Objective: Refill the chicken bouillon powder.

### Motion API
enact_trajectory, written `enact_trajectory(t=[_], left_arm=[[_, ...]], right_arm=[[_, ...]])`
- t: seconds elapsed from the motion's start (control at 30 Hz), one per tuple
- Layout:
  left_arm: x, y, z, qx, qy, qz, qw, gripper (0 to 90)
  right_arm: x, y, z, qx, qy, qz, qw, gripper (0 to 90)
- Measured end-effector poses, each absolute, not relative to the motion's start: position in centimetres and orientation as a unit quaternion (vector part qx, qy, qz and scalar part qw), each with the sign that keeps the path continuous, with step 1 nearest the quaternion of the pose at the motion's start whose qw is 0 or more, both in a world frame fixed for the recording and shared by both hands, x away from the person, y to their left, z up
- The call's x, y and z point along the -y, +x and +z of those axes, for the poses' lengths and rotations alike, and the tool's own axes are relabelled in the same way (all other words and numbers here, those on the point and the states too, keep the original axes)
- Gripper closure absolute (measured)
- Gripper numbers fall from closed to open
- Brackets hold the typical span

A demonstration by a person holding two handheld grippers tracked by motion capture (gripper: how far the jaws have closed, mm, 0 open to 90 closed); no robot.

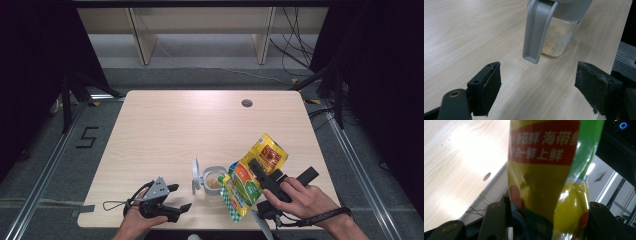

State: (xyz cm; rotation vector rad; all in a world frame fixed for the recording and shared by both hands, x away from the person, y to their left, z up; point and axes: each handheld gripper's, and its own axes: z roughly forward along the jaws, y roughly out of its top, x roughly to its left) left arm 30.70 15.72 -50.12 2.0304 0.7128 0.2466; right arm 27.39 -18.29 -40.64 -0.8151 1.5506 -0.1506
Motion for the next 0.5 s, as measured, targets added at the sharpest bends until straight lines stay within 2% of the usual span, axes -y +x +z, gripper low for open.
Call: enact_trajectory(t=[0.5], left_arm=[[-15.70,30.70,-50.14,-0.292,0.827,0.101,0.470,20.2]], right_arm=[[18.31,27.43,-40.48,-0.680,-0.358,-0.066,0.636,56.0]])
